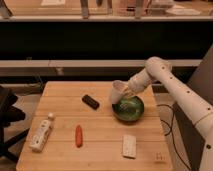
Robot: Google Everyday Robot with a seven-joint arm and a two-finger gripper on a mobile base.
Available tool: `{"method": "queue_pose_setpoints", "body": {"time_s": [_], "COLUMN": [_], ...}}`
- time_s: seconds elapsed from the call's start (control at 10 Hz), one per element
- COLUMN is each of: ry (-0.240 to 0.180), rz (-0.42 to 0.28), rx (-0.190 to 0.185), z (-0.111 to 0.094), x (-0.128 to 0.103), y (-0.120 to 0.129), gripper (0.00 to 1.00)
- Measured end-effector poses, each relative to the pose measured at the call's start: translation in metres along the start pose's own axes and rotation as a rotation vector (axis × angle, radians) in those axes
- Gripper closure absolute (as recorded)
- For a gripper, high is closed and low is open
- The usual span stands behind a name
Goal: Place the ceramic cup in the ceramic bowl
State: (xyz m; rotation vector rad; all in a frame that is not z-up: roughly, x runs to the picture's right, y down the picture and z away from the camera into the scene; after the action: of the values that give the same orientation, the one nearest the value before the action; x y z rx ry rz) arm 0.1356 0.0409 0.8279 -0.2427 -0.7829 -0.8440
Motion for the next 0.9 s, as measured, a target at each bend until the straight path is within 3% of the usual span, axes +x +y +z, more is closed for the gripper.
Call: {"method": "queue_pose_setpoints", "body": {"time_s": [0.9], "ry": [0.005], "rz": [0.008], "rx": [0.006], "z": [-0.007], "x": [0.005], "y": [0.022], "gripper": [1.00]}}
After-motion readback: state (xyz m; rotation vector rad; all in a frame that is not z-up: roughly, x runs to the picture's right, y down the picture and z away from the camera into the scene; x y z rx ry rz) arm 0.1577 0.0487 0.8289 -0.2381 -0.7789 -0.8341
